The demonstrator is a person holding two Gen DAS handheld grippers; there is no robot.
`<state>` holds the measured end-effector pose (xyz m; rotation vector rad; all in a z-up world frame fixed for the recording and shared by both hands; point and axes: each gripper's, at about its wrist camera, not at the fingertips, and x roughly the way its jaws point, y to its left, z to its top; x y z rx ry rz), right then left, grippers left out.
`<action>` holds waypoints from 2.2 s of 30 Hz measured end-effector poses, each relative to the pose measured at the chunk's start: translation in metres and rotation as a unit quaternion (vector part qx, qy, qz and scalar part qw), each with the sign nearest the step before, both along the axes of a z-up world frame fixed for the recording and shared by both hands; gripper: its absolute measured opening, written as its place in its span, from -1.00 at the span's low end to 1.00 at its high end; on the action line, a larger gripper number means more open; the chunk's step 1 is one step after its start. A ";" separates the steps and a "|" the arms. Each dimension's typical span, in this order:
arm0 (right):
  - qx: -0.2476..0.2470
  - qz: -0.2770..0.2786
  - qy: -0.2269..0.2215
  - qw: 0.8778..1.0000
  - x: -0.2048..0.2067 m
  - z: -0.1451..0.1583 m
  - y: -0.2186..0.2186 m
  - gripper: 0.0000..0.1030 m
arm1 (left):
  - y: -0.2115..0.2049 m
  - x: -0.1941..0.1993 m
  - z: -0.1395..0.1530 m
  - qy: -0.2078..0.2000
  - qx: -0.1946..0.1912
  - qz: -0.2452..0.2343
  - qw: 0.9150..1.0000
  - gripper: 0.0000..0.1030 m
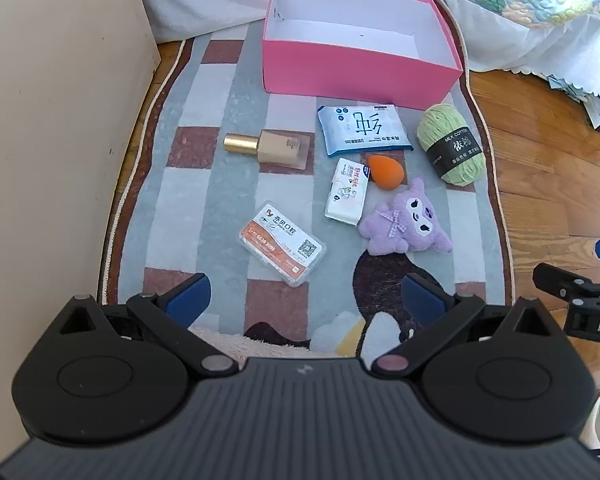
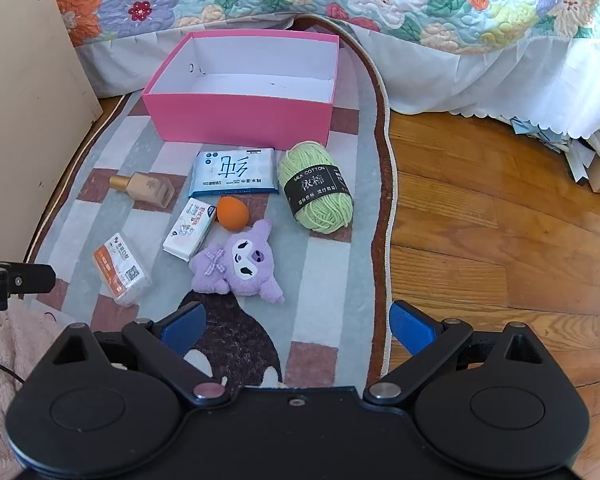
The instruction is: Organize objects
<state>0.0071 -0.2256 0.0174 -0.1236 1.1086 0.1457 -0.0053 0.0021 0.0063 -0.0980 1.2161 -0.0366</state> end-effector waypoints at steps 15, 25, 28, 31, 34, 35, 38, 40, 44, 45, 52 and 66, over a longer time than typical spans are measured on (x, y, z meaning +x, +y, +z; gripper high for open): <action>-0.003 0.004 -0.001 1.000 -0.002 0.000 -0.001 0.94 | 0.004 -0.009 0.009 -0.009 -0.005 0.014 1.000 1.00; -0.006 0.005 -0.001 1.000 -0.004 0.001 -0.002 0.94 | 0.006 -0.007 0.002 0.004 -0.023 0.011 1.000 1.00; -0.007 0.005 -0.001 1.000 -0.003 0.001 -0.002 0.94 | 0.006 -0.008 0.005 -0.007 -0.012 0.006 1.000 1.00; -0.008 0.007 0.004 1.000 -0.003 0.000 -0.002 0.94 | 0.006 -0.009 0.005 -0.010 0.000 0.000 1.000 1.00; -0.012 0.013 0.014 1.000 -0.002 -0.003 0.001 0.94 | 0.009 -0.010 0.005 -0.010 0.005 0.010 1.000 1.00; -0.013 0.013 0.014 1.000 -0.001 -0.004 0.003 0.94 | 0.010 -0.010 0.005 -0.011 0.006 0.011 1.000 1.00; -0.013 0.015 0.013 1.000 -0.002 -0.005 0.004 0.94 | 0.011 -0.011 0.005 -0.013 0.010 0.015 1.000 1.00; -0.013 0.017 0.012 1.000 -0.002 -0.005 0.004 0.94 | 0.011 -0.011 0.004 -0.012 0.010 0.017 1.000 1.00; -0.013 0.018 0.011 1.000 -0.003 -0.005 0.004 0.94 | 0.012 -0.011 0.003 -0.012 0.000 0.020 1.000 1.00; -0.014 0.018 0.012 1.000 -0.003 -0.005 0.004 0.94 | 0.012 -0.012 0.003 -0.017 -0.002 0.023 1.000 1.00; -0.014 0.019 0.013 1.000 -0.003 -0.004 0.004 0.94 | 0.004 -0.019 0.010 -0.057 0.014 0.013 0.998 1.00; -0.018 0.018 0.007 1.000 -0.005 -0.004 0.004 0.94 | 0.009 -0.014 0.009 -0.072 0.045 0.021 0.996 1.00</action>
